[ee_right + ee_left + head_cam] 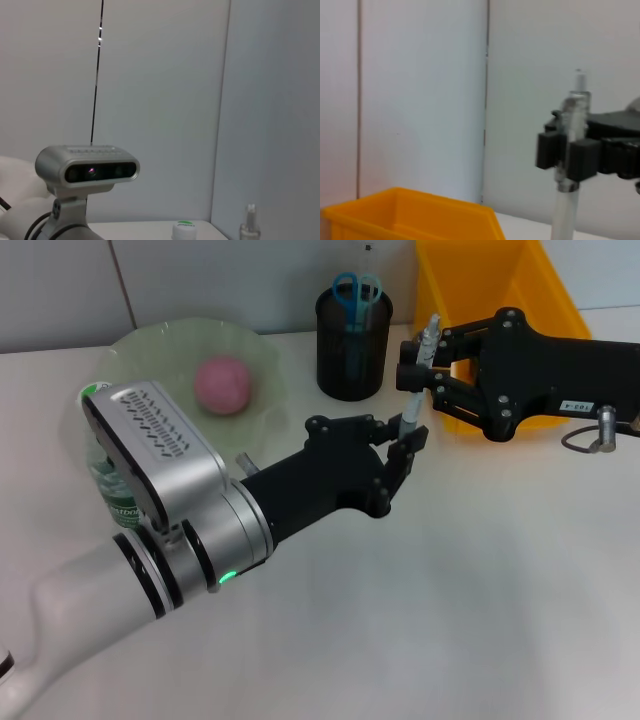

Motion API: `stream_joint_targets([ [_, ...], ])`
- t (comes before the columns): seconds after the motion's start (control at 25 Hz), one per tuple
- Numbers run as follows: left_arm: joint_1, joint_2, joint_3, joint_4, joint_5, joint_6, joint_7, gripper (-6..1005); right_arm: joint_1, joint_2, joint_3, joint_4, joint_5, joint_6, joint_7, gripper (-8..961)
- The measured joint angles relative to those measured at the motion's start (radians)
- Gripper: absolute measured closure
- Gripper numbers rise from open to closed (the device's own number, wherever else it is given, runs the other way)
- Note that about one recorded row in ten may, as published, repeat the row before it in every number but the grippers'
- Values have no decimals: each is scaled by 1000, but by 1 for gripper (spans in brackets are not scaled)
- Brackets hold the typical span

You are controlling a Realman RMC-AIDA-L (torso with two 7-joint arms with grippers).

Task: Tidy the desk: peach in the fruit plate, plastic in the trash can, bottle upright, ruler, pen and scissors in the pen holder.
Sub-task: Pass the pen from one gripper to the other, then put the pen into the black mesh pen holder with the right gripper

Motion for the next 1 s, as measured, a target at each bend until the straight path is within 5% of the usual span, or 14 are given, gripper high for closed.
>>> stream_joint_targets([
  [0.36,3,3,-21,-3,3,2,-59,739,-3,1,4,0,0,7,-3,814],
  [0.76,11,4,-16,-6,5,4,-59,298,-3,9,28,0,42,52,8,814],
  [1.0,48,8,-20,-13,6,44,-55,227,44,-2,11,-13,95,276,177,809],
])
